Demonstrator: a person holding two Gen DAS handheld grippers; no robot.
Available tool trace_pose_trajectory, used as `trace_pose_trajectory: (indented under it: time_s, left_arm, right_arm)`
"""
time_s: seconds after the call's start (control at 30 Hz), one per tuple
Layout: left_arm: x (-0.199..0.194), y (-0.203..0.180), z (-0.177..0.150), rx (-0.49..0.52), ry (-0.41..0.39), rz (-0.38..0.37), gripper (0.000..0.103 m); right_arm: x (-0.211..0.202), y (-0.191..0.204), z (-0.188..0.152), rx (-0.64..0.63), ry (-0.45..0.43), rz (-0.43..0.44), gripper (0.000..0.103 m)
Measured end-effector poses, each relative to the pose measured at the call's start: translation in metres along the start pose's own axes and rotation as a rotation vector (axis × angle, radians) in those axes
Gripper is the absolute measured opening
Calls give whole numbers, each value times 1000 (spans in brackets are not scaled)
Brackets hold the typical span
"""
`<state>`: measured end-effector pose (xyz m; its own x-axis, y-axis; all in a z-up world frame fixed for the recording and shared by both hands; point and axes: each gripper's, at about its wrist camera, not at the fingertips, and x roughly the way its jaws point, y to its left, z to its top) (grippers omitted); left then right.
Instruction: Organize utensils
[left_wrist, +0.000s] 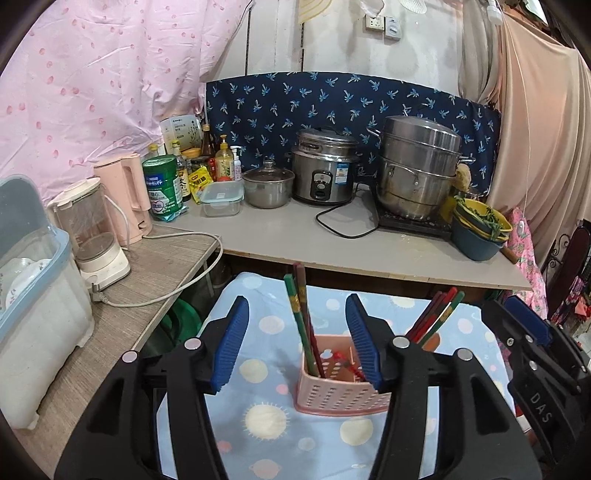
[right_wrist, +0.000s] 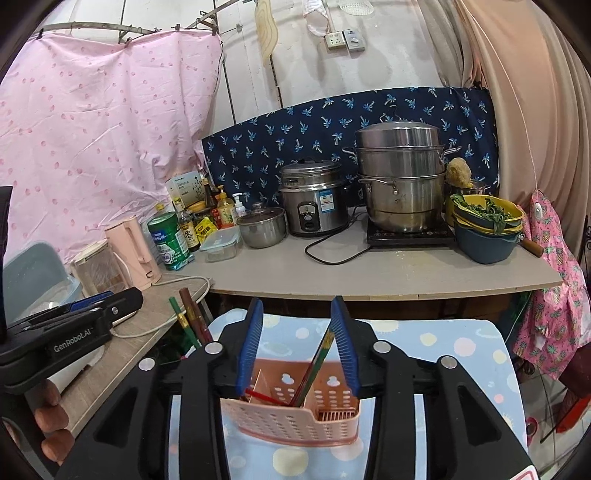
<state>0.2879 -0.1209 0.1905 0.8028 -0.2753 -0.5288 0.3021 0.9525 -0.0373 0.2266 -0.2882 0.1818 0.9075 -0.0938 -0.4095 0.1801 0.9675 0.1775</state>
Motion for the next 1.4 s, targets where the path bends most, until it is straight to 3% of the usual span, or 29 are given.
trace_pose_trajectory:
  time_s: [0.47, 1.03, 1.4]
  left_arm:
    - [-25, -2, -46, 34, 50, 27, 52]
    - [-42, -1, -105, 65, 151, 51, 53]
    - [-48, -6, -125, 121, 147, 104, 78]
  right_arm:
    - [-38, 11, -45, -15, 78, 4, 40]
    - [-75, 20, -102, -36, 195, -90, 40]
    - [-78, 24, -116, -70, 238, -114, 65]
